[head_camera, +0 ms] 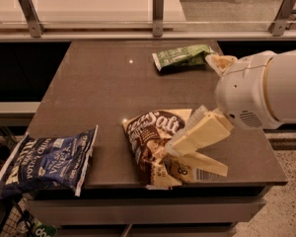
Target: Move brown chip bag near blue chip bag
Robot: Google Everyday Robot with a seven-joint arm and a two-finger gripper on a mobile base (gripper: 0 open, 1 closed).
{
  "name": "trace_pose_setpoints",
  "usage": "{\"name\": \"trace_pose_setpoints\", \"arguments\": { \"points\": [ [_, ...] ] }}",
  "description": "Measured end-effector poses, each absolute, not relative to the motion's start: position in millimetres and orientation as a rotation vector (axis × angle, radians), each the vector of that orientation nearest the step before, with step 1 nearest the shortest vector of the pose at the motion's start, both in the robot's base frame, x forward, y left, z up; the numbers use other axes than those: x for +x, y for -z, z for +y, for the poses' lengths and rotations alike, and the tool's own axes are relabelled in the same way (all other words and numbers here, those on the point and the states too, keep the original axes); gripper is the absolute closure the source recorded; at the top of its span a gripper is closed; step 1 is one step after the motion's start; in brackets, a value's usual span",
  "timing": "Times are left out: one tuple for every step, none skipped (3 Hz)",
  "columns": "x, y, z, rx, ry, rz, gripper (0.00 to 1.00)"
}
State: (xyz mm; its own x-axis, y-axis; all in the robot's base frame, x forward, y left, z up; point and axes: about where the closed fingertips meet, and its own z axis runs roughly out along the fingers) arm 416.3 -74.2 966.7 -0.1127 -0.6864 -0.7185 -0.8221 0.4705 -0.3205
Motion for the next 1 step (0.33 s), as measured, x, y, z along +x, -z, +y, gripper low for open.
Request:
{"name": "trace_pose_setpoints", "arguments": {
  "points": [
    [416.2,-966.7,-74.1,-1.268,-0.197,1.850,0.00]
  ]
}}
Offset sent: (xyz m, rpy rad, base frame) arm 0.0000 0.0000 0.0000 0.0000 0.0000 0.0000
